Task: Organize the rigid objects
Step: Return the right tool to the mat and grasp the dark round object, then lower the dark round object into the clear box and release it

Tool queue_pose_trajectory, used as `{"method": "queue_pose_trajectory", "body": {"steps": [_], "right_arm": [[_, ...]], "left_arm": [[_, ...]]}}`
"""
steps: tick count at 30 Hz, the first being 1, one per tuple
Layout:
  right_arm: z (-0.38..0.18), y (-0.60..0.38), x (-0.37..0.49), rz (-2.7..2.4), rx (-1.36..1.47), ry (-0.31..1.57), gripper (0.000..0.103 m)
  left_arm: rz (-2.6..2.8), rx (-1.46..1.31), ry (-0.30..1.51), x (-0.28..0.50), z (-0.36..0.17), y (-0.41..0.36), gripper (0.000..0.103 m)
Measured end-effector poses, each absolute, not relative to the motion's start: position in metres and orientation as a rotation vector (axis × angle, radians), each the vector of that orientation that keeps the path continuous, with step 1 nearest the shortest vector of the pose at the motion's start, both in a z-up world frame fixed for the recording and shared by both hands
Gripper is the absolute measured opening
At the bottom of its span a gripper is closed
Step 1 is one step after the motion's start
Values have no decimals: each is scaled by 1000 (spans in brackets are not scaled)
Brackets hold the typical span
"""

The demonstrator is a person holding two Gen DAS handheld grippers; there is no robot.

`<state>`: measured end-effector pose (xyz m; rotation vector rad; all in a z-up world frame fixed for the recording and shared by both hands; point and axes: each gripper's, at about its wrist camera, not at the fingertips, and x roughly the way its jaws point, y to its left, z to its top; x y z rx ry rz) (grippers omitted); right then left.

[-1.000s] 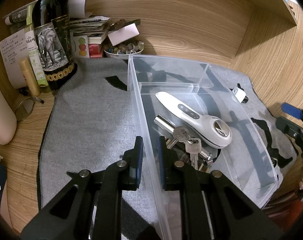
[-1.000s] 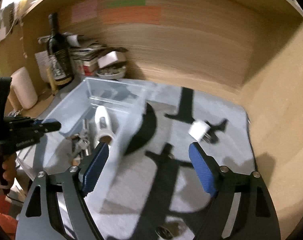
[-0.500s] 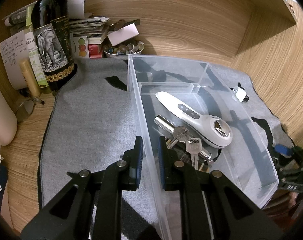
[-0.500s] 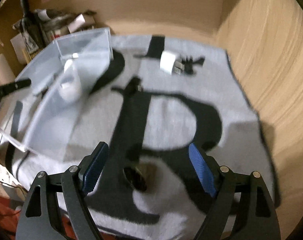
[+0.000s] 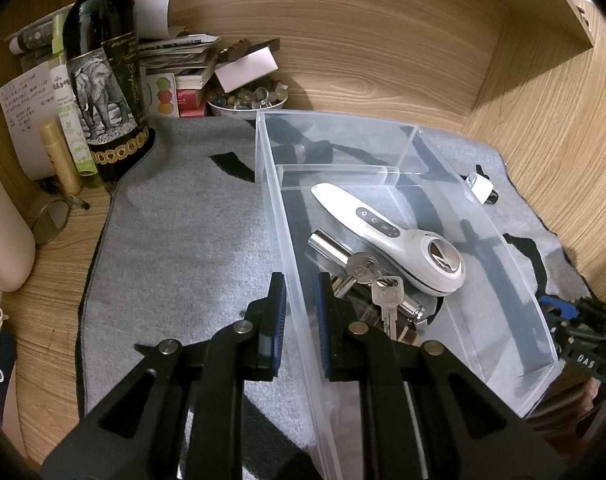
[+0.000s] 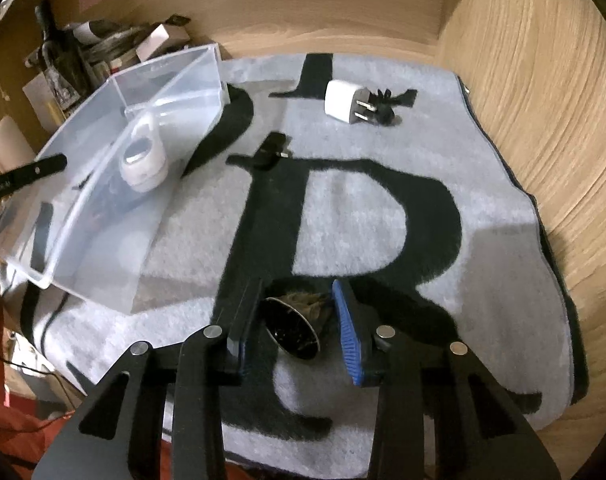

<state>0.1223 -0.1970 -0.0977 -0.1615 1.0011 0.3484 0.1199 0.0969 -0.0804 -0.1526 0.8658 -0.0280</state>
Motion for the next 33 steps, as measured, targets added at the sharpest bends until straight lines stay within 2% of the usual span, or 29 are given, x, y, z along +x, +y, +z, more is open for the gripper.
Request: {"method": "queue_pose_trajectory", "body": {"steps": [23, 33], "right_arm": [[-15, -137, 147, 487, -209, 722, 33], [0, -105, 156, 550, -249, 668, 33]], "left_arm": [[-31, -168, 866, 119, -80, 98, 13], [-37, -191, 866, 119, -81, 101, 13]]}}
